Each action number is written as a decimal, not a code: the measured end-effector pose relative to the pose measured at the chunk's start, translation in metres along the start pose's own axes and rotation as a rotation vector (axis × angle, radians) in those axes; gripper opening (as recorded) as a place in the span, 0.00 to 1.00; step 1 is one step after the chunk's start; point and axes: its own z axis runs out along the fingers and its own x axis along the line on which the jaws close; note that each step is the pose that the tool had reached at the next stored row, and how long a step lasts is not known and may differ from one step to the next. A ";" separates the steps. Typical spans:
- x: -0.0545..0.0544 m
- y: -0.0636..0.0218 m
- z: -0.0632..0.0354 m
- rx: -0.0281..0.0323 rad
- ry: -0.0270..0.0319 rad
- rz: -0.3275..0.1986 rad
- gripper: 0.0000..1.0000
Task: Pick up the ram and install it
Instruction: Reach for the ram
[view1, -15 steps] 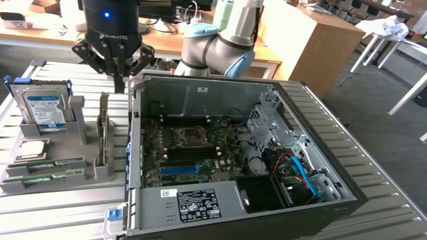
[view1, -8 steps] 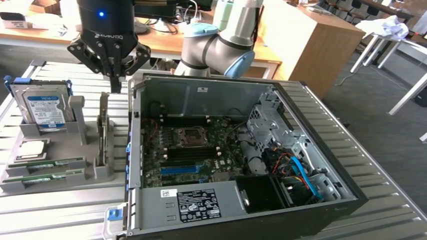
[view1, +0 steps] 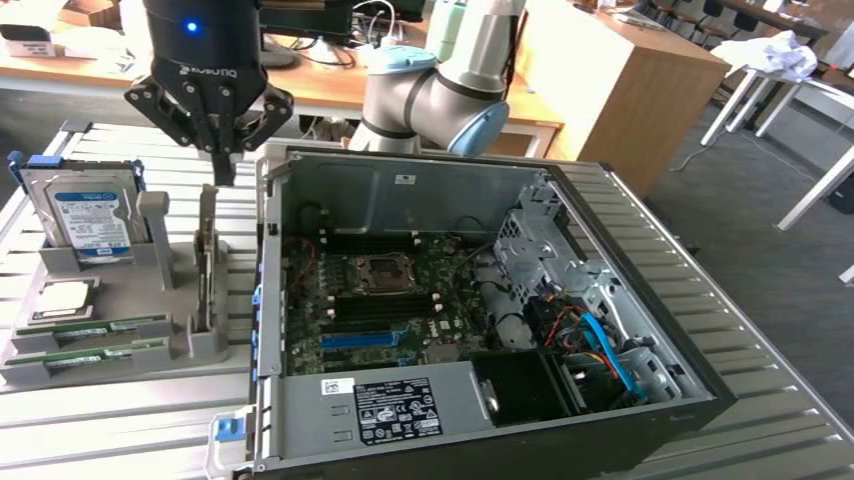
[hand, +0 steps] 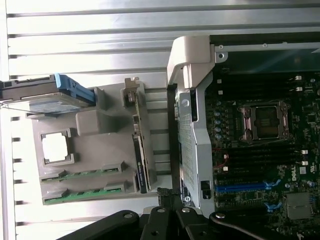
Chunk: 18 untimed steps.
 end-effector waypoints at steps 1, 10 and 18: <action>0.001 -0.0001 0.0000 0.0000 -0.0001 0.000 0.10; 0.014 -0.0011 -0.0003 0.0000 0.0000 0.000 0.10; 0.026 -0.0019 -0.0005 -0.0001 -0.0001 0.000 0.10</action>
